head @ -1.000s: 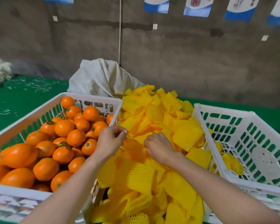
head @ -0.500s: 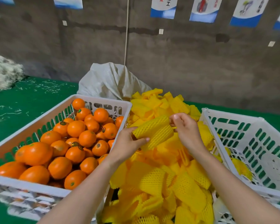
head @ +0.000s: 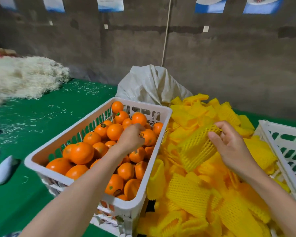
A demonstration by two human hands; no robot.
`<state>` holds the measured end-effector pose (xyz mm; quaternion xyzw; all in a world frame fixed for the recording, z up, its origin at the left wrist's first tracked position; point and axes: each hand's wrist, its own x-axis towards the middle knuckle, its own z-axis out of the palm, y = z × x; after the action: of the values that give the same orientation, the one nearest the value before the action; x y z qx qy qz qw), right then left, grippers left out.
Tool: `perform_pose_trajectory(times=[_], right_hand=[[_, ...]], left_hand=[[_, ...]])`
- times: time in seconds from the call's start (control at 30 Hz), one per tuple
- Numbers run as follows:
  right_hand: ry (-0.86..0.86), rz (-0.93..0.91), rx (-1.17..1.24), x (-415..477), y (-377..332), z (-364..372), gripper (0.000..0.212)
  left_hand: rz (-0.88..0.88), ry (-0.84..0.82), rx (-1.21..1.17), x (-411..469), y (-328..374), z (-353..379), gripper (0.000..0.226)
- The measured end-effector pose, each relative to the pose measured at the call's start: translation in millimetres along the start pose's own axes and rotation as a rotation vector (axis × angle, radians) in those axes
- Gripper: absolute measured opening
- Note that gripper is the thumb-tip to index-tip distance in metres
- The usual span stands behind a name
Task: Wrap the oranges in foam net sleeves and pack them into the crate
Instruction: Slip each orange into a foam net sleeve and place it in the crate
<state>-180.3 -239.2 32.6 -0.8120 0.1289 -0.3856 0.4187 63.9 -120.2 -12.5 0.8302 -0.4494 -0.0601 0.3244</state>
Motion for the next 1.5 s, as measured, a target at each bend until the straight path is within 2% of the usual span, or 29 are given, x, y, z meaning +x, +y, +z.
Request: perform_pose_trajectory(times=[0.07, 0.1, 0.17, 0.33, 0.4, 0.47, 0.53, 0.57, 0.63, 0.7, 0.87, 0.97, 1.1, 1.3, 1.4, 1.5], right_hand=[[-0.041, 0.03, 0.05, 1, 4, 2, 0.014], [-0.055, 0.044, 0.06, 2, 7, 2, 0.017], [-0.062, 0.061, 0.083, 3, 11, 2, 0.019], [-0.053, 0.104, 0.118, 1, 19, -2, 0.017], [-0.045, 0.127, 0.142, -2, 19, -4, 0.015], [-0.065, 0.163, 0.164, -5, 19, -7, 0.015], [-0.104, 0.201, 0.196, -8, 18, -11, 0.012], [-0.124, 0.215, 0.211, -9, 16, -12, 0.012], [-0.154, 0.226, 0.248, -10, 9, -14, 0.014], [-0.169, 0.23, 0.289, -10, 2, -15, 0.015], [-0.185, 0.28, 0.428, -17, -9, -27, 0.015], [-0.184, 0.353, 0.557, -23, -11, -37, 0.017], [-0.197, 0.387, 0.591, -29, -9, -39, 0.018], [-0.26, 0.428, 0.596, -35, -7, -32, 0.016], [-0.324, 0.444, 0.589, -37, -5, -23, 0.018], [-0.318, 0.383, 0.472, -39, -2, -11, 0.02]], left_hand=[[-0.24, -0.136, 0.322, 11, -27, 1, 0.06], [-0.291, -0.222, 0.413, 13, -37, 3, 0.069], [-0.273, -0.251, 0.514, 14, -52, 13, 0.077], [-0.197, -0.112, 0.528, 15, -64, 23, 0.07], [-0.21, -0.089, 0.433, 17, -59, 20, 0.071], [-0.176, 0.007, 0.259, 19, -50, 11, 0.073], [-0.132, 0.127, -0.089, 17, -33, 0, 0.074], [-0.125, 0.135, -0.323, 13, -22, -5, 0.073], [-0.143, 0.004, -0.809, 0, 8, -11, 0.078], [-0.147, -0.177, -1.096, -12, 32, -7, 0.079], [-0.041, -0.379, -1.157, -32, 81, 15, 0.062], [-0.131, -0.468, -1.279, -37, 98, 27, 0.059], [-0.297, -0.562, -1.435, -40, 113, 39, 0.05], [-0.252, -0.498, -1.305, -43, 118, 55, 0.048], [-0.192, -0.467, -1.314, -45, 110, 61, 0.057], [-0.109, -0.48, -1.295, -47, 110, 62, 0.06]])
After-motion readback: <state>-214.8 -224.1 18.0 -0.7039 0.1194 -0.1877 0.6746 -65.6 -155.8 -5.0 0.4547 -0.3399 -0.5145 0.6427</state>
